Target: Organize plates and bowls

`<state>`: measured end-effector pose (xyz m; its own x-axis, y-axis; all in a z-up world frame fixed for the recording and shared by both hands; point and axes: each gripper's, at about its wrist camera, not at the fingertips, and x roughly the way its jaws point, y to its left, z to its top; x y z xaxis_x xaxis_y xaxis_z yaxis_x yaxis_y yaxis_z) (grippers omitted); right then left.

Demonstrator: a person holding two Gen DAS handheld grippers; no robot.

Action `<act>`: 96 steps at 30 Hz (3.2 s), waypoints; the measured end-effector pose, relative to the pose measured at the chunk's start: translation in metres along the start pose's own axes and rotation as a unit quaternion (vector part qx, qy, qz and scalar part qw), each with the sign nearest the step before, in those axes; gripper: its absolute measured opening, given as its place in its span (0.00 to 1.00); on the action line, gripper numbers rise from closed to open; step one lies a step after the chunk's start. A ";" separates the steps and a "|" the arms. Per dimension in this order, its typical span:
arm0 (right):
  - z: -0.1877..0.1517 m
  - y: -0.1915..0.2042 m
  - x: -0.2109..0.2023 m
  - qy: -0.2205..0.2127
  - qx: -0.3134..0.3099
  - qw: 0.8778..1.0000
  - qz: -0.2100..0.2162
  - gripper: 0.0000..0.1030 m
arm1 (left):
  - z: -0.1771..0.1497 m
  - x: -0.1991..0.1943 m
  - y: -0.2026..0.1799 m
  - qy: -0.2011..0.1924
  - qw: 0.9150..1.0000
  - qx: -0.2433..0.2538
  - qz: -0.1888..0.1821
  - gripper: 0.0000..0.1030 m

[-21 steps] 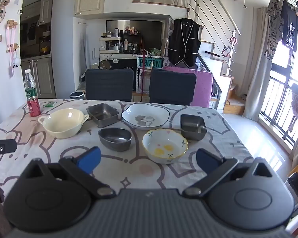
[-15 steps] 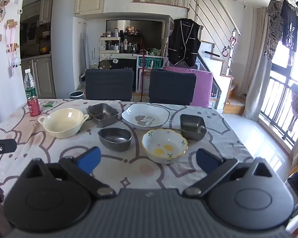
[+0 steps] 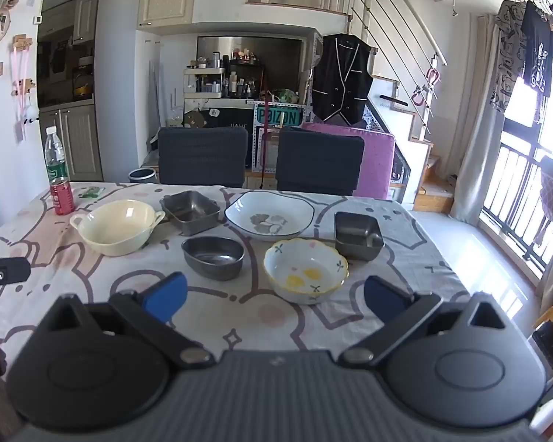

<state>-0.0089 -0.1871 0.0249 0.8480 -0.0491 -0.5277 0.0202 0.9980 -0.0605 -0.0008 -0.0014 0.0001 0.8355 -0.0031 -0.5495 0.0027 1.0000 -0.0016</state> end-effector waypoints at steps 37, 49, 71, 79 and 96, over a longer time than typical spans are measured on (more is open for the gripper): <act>0.000 0.000 0.000 0.001 -0.002 1.000 -0.001 1.00 | 0.000 0.000 0.002 0.001 1.000 -0.002 -0.003 1.00; 0.000 0.000 0.000 0.002 -0.003 1.000 -0.001 1.00 | 0.000 0.000 0.002 0.001 1.000 -0.003 -0.004 1.00; 0.000 0.000 0.000 0.002 -0.002 1.000 -0.002 1.00 | -0.001 0.000 -0.007 0.002 1.000 -0.005 -0.002 1.00; -0.001 0.001 0.001 0.002 0.001 1.000 -0.008 1.00 | 0.005 0.004 -0.012 0.013 1.000 -0.012 -0.008 1.00; 0.062 -0.046 0.081 -0.014 0.073 0.997 -0.012 1.00 | 0.109 0.116 -0.024 0.005 0.997 0.032 -0.077 1.00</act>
<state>0.0922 -0.2343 0.0374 0.8607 -0.0737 -0.5037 0.1158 0.9919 0.0529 0.1558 -0.0254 0.0277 0.8164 -0.1558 -0.5560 0.1659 0.9856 -0.0325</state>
